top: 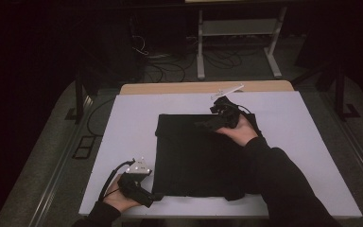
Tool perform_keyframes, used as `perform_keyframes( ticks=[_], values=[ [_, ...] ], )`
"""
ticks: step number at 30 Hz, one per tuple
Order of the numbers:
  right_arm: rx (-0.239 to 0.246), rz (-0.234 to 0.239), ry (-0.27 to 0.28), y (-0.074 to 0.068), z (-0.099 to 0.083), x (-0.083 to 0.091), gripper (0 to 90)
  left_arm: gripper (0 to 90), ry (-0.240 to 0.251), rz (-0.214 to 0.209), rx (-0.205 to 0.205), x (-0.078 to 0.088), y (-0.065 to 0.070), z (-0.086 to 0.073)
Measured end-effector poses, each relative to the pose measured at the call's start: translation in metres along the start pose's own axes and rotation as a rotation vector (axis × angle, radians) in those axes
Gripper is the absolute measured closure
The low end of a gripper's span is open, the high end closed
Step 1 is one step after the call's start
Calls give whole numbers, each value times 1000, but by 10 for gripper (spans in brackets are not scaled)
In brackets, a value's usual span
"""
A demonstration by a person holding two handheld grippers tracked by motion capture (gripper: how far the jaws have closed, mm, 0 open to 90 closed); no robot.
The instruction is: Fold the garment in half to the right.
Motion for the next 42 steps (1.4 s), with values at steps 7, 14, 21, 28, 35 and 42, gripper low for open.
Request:
perform_keyframes(
  ticks=[7,14,21,28,35,42],
  values=[
    [12,8,-15,0,13,-16,0,0,-18,-6,-15,-2,2,-1],
    [24,13,-13,-1,27,-28,0,0,-23,-10,-22,-3,4,-1],
    [32,20,-15,-4,39,-41,0,0,-36,13,-46,-6,6,-1],
    [33,19,-18,-4,48,-53,0,55,-33,53,-73,-6,7,0],
    [20,17,-23,-1,50,-64,0,226,-6,109,-80,-5,7,2],
    [6,10,-36,4,51,-76,0,467,7,91,-77,-5,6,6]
  ],
)
Point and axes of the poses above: each handheld gripper's, and its own axes: x roughly backward along the jaws, z roughly out of its top, y roughly to its right, the point moved 4 cm from there along -x, roughly forward along the jaws, and after that the axes turned 11 degrees about x, right-handed, at the moved point
